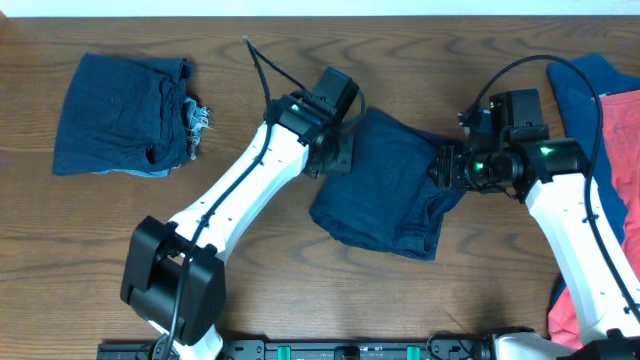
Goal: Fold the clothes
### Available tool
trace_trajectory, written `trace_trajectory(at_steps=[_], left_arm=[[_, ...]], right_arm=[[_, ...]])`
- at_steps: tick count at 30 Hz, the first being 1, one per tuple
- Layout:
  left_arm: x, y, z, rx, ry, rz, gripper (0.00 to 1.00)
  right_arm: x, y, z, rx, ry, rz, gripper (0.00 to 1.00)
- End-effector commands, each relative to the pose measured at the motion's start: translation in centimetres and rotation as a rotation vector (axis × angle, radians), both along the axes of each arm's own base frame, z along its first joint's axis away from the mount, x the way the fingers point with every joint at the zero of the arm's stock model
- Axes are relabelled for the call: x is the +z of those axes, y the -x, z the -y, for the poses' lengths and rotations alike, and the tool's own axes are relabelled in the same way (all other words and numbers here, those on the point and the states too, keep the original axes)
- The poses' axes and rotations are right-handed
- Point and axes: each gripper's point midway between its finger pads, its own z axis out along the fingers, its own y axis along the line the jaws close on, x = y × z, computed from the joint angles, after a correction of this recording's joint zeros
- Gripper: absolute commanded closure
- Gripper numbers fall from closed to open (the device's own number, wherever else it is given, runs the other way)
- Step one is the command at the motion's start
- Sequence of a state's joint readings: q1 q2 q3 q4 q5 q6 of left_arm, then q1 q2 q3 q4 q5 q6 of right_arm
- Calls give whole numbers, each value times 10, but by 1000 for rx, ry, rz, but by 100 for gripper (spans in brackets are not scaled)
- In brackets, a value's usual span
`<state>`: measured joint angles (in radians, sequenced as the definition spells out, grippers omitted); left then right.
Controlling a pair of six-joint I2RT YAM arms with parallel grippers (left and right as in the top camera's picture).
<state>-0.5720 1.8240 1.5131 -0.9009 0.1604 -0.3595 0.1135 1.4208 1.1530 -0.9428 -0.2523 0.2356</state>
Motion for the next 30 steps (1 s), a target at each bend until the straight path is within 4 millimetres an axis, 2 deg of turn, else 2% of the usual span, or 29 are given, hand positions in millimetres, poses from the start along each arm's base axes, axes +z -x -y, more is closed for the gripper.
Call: trace_trajectory(at_steps=[1,4,8,13,16,18,20,24,27,30], left_arm=[[-17,16,-1,-62,-8,-59,71],[-30,25,6,-99,26,-109,71],[-43,35,19,-150,100,-156,71],[-55,37,17,-193,92,-145,72],[-62,41,10,-192,59,-154,73],[-68,45,6,-189,43,-165,73],[-74,48,4,-190,40,-171,73],[-87,50,-3,-187,18,-161,73],[-95,54,-5,-186,13,-165,73],[-95,55,-6,-187,12,-172,73]], right_arm=[[-28,1,21,-97,122,-74,34],[-51,4,26,-119,158,-147,36],[-82,5,21,-105,148,-238,50],[-119,-7,21,-104,160,-282,82],[-137,-10,43,-178,268,-302,99],[-139,-12,64,-243,347,-299,99],[-134,-18,73,-272,351,-276,99],[-115,-37,61,-205,223,-202,96],[-93,-42,56,-185,164,-152,64],[-69,-31,39,-89,84,-132,54]])
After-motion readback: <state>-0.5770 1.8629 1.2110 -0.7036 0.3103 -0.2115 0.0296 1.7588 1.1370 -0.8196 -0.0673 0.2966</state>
